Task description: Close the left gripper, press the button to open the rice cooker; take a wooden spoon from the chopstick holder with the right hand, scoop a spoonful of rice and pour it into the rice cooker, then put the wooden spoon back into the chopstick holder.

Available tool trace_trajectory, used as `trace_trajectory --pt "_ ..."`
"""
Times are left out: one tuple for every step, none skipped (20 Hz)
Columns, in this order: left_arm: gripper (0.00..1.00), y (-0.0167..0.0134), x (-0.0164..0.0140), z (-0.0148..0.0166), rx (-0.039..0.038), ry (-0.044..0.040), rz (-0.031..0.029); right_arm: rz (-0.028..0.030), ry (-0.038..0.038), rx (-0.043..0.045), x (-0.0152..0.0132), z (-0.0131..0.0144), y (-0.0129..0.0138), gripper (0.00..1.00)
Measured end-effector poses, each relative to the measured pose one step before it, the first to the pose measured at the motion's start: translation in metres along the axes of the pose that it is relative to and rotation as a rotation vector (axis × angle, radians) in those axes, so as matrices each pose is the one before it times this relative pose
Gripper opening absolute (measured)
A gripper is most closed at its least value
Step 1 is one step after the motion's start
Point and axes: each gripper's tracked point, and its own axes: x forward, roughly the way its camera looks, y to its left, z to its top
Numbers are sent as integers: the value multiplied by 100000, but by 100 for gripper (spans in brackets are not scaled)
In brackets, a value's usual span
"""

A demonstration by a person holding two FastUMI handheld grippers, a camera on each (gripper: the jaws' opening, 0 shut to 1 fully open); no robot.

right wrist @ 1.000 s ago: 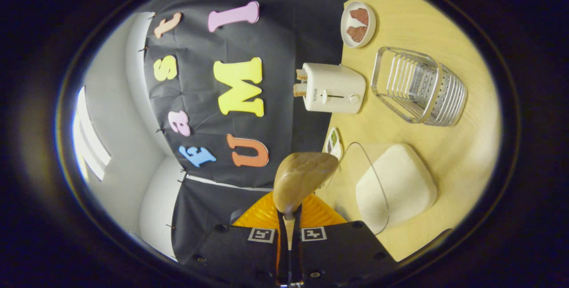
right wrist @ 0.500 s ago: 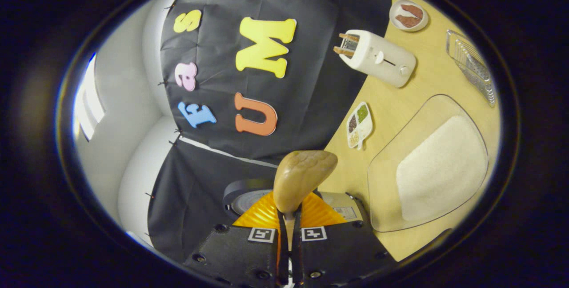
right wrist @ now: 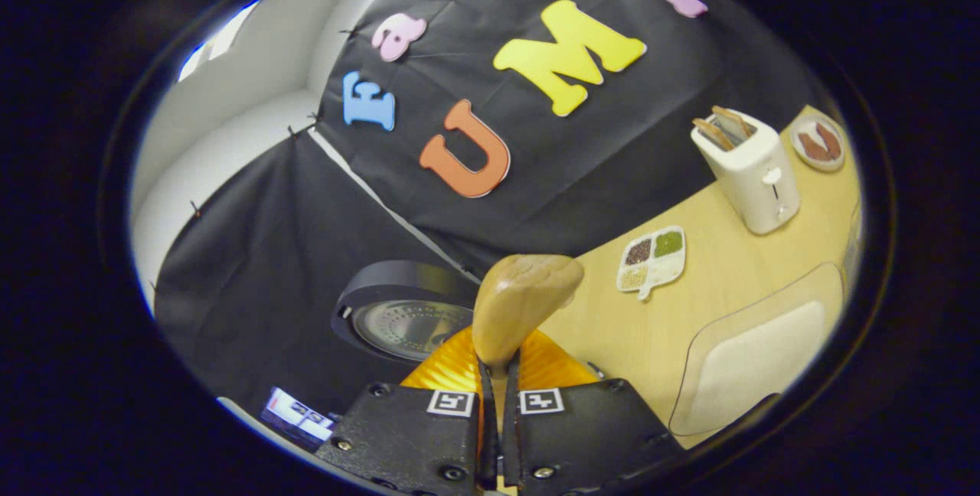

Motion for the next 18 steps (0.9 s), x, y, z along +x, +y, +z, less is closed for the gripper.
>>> trace_trajectory --pt "97 75 -86 9 -151 -270 151 -1680 -338 -5614 480 -182 273 8" --pt "97 246 -130 -18 -407 -162 182 -933 -174 -4293 358 -238 312 8" --pt "97 115 -131 -90 -270 123 27 -272 3 -3489 298 -308 394 8" --pt "97 195 -69 -65 -6 -101 298 -227 114 -3587 301 -320 321 8" --pt "97 344 -99 70 -6 88 417 -410 -50 -4041 225 -326 226 8" --pt "97 99 -23 1 -141 88 313 -520 -38 -5050 215 -268 246 8" --pt "97 30 123 -65 -142 174 -107 -712 -412 -5796 25 -60 363 8" --pt "97 -25 -2 67 -75 -70 -205 -566 -513 -5677 -127 61 405 8" --pt "97 65 44 -86 -132 -71 -57 0 -929 -5127 -101 121 472 8" --pt "97 33 -9 -130 -233 115 -374 -358 -1109 -4926 -96 18 471 8" --pt "97 -44 27 -146 -232 242 -561 -228 -1696 -4722 -260 271 652 8" --pt "97 -65 51 -37 -98 229 -266 491 -1653 -4894 -198 291 666 8" --pt "97 158 95 -5 -141 -162 121 753 -1327 -4312 -160 338 677 8" --pt "97 101 30 -101 -232 -78 133 865 -1004 -3934 -129 172 672 8" --pt "97 -11 -48 -10 -89 -41 -1 508 -755 -3507 -231 82 566 8" --pt "97 94 -70 4 82 -31 110 406 -761 -3198 -84 119 376 8" --pt "97 8 16 -41 -71 -18 110 421 -540 -2890 -84 52 481 8" --pt "97 94 -57 -41 -119 78 -74 410 -24 -2375 -34 -174 413 8"
